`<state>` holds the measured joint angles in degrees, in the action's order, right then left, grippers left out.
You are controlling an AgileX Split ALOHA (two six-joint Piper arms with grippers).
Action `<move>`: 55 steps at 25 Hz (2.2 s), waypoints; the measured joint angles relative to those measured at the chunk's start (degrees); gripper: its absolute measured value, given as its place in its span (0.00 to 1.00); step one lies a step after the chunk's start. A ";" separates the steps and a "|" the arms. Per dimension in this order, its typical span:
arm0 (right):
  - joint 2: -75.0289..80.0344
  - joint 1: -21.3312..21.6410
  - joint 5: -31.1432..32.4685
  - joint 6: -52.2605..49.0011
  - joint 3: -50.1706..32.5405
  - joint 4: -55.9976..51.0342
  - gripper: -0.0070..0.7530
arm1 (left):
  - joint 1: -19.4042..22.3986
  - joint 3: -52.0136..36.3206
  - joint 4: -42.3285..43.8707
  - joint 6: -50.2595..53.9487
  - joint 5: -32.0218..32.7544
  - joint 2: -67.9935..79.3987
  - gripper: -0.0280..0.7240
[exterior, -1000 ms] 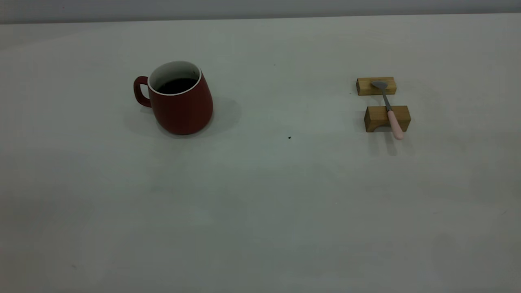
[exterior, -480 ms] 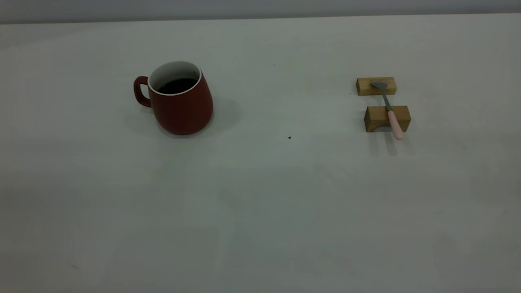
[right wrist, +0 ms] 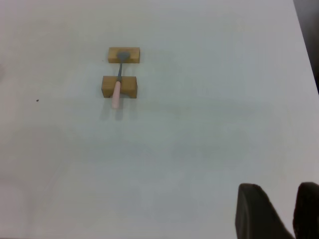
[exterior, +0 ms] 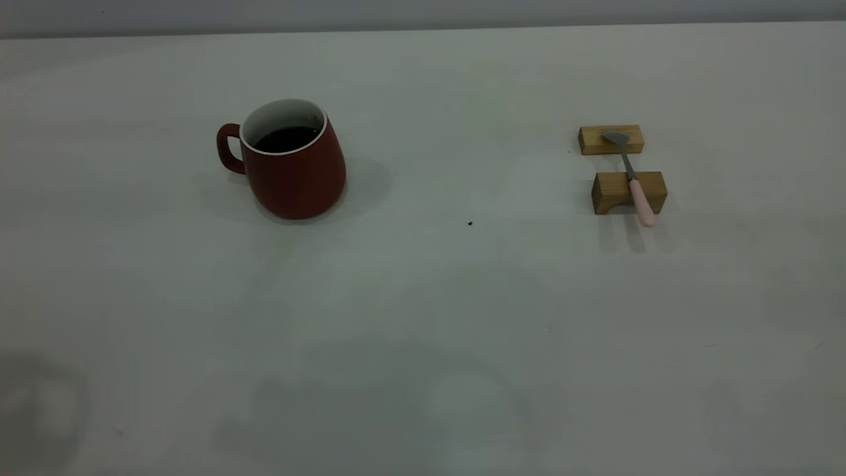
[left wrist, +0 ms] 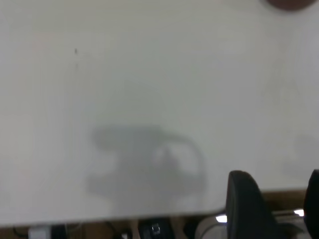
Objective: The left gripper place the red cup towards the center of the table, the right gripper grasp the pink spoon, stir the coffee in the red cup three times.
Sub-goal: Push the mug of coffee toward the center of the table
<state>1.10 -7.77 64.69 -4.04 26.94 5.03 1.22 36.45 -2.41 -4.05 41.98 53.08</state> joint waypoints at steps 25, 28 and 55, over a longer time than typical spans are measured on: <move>0.00 0.00 0.00 0.05 0.00 0.00 0.31 | -0.36 38.86 -3.53 -43.48 -13.75 65.56 0.51; 0.00 0.00 0.00 0.05 0.00 0.00 0.31 | -0.65 44.81 -8.81 -49.51 -10.93 72.48 0.51; 0.00 0.00 0.00 0.05 0.00 -0.05 0.31 | -13.18 48.55 0.44 -58.03 -19.81 80.69 0.77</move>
<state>1.10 -7.77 64.69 -3.99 26.94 4.99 -11.96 85.00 -1.97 -62.08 22.17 133.77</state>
